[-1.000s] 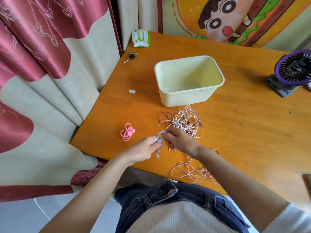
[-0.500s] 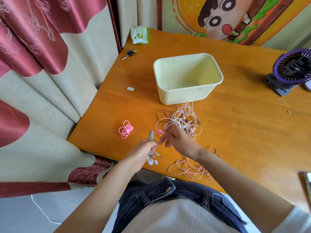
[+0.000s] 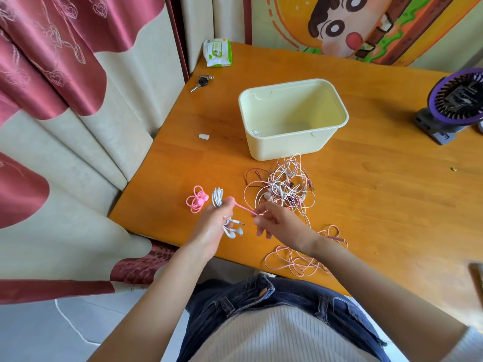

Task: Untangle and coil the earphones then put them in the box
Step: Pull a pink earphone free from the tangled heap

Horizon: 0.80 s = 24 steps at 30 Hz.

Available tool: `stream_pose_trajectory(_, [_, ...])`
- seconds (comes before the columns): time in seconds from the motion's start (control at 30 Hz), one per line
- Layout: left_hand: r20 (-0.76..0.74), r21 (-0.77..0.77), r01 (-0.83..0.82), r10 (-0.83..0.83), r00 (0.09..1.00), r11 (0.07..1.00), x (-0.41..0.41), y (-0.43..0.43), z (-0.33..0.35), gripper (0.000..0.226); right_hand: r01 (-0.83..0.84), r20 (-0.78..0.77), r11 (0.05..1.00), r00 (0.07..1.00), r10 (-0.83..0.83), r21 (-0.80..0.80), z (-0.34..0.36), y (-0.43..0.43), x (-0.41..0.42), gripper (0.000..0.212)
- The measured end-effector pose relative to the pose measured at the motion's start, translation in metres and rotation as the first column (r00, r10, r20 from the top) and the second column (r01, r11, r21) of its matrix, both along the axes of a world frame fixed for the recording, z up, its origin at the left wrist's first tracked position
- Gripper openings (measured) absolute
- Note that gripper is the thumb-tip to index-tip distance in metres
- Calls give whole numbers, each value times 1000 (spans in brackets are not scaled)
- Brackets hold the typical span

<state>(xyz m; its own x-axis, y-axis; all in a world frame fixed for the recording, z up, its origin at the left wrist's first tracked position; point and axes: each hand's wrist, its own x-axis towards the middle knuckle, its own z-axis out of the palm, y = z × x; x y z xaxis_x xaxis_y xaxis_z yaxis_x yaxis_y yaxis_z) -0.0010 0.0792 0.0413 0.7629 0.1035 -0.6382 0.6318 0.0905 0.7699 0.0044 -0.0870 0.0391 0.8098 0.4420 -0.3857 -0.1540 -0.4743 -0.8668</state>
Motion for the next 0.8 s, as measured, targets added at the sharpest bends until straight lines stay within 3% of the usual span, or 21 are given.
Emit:
stream_pose_trajectory(0.13, [24,74,-4,2,1000,997,1,2,1,26,-16,-2,1000,1000,16,-21,-1,-12,1,22])
stream_pose_trajectory(0.3, [16,180,132,-137,990,975,-4,-6,-1,27,-317,-4,906,944,329,-281,-1,-24,-1,28])
stream_pose_trajectory(0.4, [4,190,247,-252,968,950,-8,-18,8,25,-263,10,941,962,271,-214,7,-18,-3,36])
stream_pose_trajectory(0.5, [-11,194,359,-364,931,913,-13,-28,13,25,-161,63,980,983,170,-116,11,-8,-4,15])
stream_pose_trajectory(0.7, [-8,149,393,-397,918,907,-15,-35,25,20,-92,76,991,992,99,-92,13,-15,-9,23])
stream_pose_trajectory(0.8, [-26,239,456,-464,885,857,-13,-37,21,23,135,-28,987,991,-134,83,17,-16,-6,29])
